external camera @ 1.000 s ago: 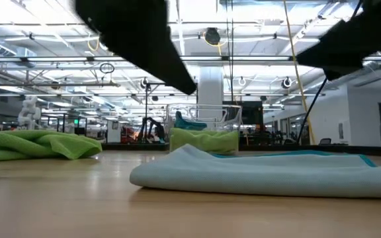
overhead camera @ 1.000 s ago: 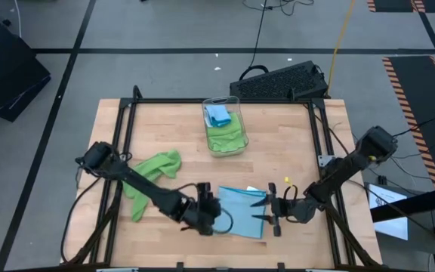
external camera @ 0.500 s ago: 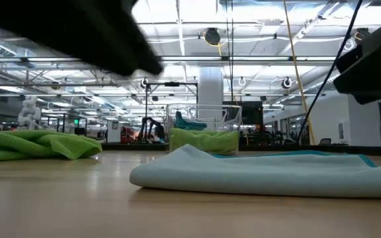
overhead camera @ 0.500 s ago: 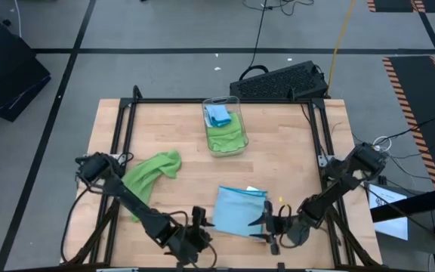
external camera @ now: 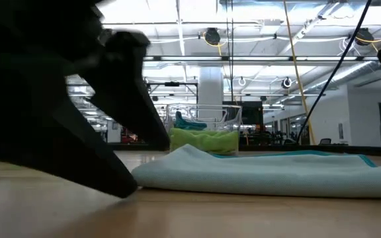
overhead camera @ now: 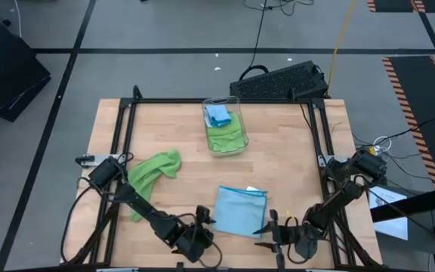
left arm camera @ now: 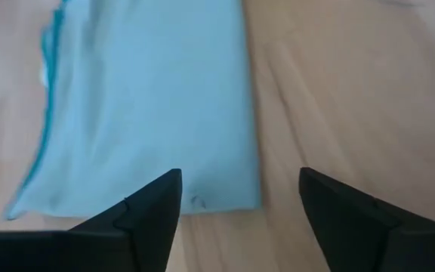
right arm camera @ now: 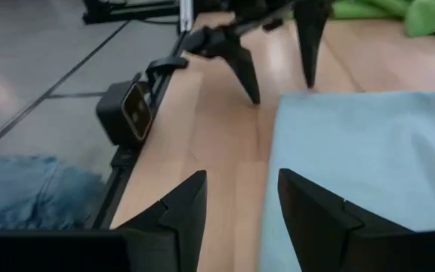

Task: Fold microfiber towels
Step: Fold the blue towel

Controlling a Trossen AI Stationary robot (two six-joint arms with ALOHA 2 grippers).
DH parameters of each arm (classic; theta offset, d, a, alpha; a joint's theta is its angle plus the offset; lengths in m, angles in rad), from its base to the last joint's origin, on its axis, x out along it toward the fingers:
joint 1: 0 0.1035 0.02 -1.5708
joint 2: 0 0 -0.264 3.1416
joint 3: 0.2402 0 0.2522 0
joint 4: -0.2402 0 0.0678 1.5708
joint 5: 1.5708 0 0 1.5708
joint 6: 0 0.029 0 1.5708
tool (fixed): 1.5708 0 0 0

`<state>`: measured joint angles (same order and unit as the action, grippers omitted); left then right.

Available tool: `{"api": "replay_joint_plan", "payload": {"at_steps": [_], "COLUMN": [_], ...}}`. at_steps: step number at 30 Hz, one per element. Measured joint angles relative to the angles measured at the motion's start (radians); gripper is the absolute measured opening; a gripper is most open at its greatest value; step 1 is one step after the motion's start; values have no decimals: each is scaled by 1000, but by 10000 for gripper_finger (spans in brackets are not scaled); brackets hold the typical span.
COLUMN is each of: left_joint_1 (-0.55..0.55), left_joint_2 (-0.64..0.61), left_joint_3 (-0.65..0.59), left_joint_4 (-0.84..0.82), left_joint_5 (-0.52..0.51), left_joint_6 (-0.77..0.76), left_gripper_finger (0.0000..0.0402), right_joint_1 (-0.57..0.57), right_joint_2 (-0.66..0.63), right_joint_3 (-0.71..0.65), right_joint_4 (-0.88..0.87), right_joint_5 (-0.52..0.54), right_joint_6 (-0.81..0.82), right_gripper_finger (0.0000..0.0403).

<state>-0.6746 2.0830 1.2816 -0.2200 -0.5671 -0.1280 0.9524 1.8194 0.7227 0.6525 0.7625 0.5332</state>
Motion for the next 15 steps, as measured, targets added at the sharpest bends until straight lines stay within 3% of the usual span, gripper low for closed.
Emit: {"api": "replay_joint_plan", "payload": {"at_steps": [8, 15], "left_joint_1": [63, 108], "left_joint_2": [-2, -3], "left_joint_3": [3, 3], "left_joint_4": [-5, -18], "left_joint_5": [137, 229], "left_joint_6": [18, 17], "left_gripper_finger": [204, 103], "right_joint_1": [13, 2], "right_joint_2": [0, 7], "right_joint_3": [0, 0], "right_joint_4": [-18, -5], "right_joint_5": [52, 79], "right_joint_6": [35, 65], "right_gripper_finger": [158, 157]}}
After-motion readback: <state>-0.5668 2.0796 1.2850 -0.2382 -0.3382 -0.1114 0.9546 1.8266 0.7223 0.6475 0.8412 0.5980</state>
